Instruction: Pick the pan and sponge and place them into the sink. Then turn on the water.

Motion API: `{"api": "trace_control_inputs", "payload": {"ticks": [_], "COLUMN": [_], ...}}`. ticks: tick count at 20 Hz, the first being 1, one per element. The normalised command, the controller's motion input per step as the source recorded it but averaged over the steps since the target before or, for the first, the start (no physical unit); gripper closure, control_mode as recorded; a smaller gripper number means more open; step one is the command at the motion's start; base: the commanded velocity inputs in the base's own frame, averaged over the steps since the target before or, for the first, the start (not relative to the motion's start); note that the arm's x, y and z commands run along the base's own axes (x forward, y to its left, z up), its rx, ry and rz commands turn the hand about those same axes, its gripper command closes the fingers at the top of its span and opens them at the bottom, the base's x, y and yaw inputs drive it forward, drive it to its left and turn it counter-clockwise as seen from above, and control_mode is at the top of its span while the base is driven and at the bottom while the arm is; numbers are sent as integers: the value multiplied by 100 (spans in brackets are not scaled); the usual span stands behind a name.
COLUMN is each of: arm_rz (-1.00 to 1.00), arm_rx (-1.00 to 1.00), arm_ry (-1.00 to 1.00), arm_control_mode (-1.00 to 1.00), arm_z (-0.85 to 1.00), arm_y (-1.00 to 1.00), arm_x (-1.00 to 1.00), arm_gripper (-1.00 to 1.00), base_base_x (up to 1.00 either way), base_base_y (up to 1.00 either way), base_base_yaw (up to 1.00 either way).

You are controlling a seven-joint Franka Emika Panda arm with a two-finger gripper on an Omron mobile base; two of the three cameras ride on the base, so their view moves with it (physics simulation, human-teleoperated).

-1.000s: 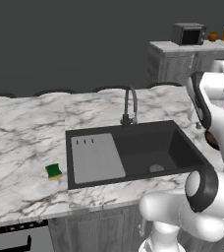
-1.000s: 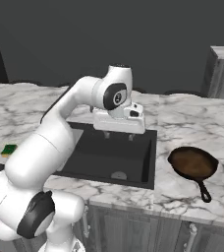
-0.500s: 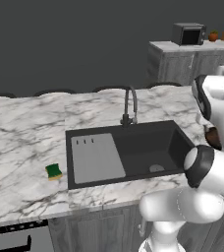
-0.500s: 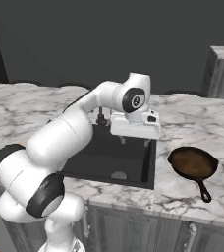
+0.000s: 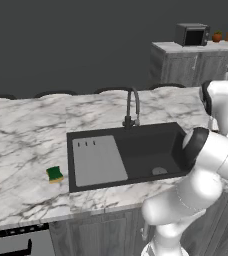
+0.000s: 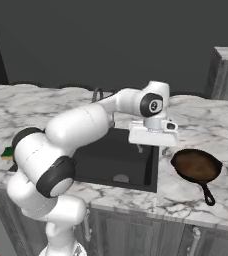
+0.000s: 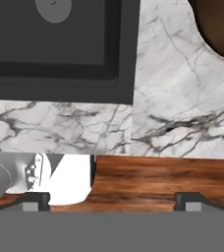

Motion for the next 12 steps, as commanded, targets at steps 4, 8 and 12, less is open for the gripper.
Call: {"api": "trace_control_inputs", "payload": {"ticks": [4,8,12], "arm_rz": [3,5,6], "arm_rx": [2,3,4], "arm_ry": [11,8,5], "arm_control_mode": [-100,-100,-100], "arm_z": [-24,-26,-21], "arm_y": [-45,-44,-42], "arm_x": [4,1,2], "arm_gripper": [-100,-100,-100], "base_base_x": [0,0,0], "base_base_y": [0,0,0], "base_base_yaw": [0,0,0]}}
